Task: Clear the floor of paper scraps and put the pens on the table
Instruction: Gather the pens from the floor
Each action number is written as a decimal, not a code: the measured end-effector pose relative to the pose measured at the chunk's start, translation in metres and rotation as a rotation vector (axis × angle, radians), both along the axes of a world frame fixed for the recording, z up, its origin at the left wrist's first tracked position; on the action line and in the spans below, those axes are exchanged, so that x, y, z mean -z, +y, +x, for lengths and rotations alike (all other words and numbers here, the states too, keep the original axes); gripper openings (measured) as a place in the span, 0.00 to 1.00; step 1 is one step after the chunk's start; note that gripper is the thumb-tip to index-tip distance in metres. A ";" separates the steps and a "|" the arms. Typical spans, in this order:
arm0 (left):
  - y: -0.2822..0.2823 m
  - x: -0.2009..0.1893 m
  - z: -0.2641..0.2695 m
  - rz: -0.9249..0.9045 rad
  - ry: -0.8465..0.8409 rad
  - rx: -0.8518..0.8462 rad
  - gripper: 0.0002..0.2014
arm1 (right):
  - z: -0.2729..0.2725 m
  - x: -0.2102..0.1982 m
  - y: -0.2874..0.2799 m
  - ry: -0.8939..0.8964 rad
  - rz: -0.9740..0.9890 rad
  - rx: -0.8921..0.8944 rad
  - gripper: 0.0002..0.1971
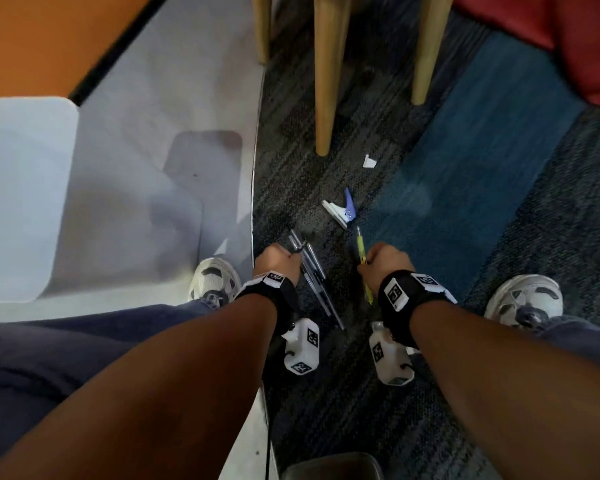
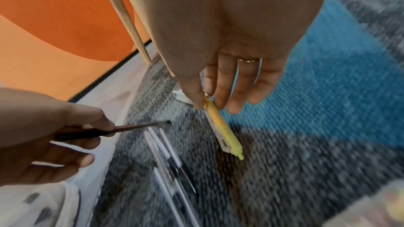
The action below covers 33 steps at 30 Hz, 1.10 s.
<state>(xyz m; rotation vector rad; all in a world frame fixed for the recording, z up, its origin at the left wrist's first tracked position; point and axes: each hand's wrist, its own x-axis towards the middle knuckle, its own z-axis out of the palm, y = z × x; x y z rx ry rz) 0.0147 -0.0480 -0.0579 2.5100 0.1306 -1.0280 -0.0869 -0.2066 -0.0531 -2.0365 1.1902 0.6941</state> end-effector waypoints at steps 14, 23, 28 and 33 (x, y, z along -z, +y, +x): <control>-0.043 -0.193 0.032 -0.353 -0.339 0.059 0.11 | 0.017 -0.188 -0.034 -0.390 -0.184 0.014 0.06; -0.081 -0.359 0.072 -0.717 -0.620 0.234 0.08 | 0.057 -0.340 -0.081 -0.670 -0.426 -0.067 0.04; -0.113 -0.429 0.090 -0.825 -0.711 0.350 0.09 | 0.081 -0.416 -0.104 -0.830 -0.457 -0.028 0.06; -0.142 -0.474 0.108 -0.894 -0.774 0.378 0.10 | 0.104 -0.458 -0.128 -0.878 -0.567 -0.011 0.01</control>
